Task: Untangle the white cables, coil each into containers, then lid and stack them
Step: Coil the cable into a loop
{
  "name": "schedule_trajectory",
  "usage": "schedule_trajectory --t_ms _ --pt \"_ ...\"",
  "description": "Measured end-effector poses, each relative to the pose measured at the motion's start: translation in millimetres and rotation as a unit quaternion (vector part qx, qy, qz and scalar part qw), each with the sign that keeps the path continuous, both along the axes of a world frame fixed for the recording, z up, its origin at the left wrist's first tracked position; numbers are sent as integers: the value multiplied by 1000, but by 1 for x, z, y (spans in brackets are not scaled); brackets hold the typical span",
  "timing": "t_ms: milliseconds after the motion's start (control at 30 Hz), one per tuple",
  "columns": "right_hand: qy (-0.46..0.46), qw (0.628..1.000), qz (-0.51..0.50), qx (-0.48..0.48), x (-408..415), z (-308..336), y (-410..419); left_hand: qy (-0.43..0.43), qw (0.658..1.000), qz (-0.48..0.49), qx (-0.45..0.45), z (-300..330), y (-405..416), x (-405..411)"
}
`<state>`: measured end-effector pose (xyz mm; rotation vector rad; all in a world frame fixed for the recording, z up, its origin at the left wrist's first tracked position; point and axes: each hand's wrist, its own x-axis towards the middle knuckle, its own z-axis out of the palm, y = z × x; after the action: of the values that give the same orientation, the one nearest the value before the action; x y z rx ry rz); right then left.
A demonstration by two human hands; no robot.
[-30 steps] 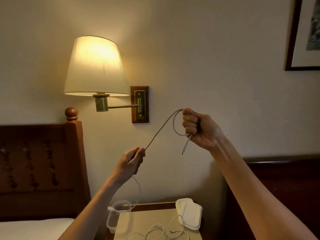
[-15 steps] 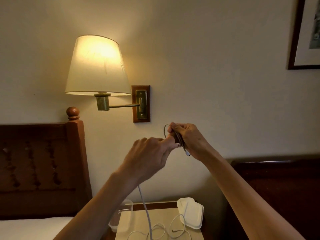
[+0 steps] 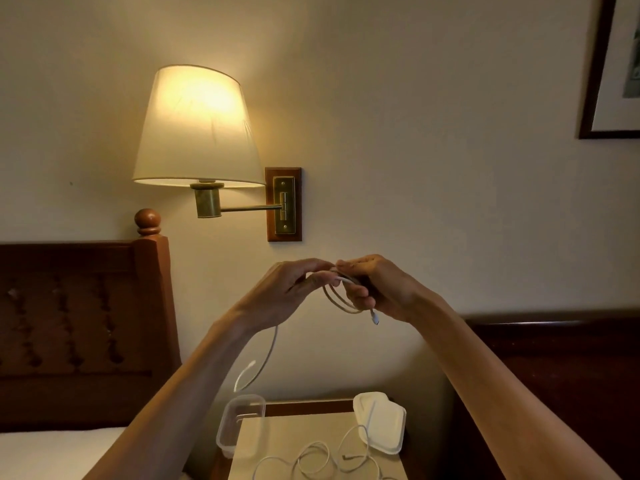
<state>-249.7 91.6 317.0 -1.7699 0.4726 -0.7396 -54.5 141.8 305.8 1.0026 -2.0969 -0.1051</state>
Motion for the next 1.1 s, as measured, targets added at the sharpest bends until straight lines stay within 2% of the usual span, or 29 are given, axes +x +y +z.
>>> schedule_trajectory --t_ms 133,233,433,567,667,833,967,1100 --pt "-19 998 27 51 0 -4 -3 58 993 -54 87 -3 5 -2" --pt "-47 995 31 87 3 -8 -3 90 988 -53 111 -5 2 -4" --pt "-88 981 107 138 8 -5 3 163 985 -31 53 -3 -3 -14" --pt "-115 977 98 149 14 -3 4 217 975 -18 41 -3 -6 -16" --pt "-141 974 62 167 15 0 4 226 973 21 50 -5 -10 -15" --pt "-230 940 56 245 2 18 -2 261 958 46 108 -36 -21 6" --pt "-246 932 63 259 -11 25 -6 224 970 65 69 -68 -26 35" --pt "-253 928 91 257 -22 30 -10 225 966 92 85 -95 -30 59"
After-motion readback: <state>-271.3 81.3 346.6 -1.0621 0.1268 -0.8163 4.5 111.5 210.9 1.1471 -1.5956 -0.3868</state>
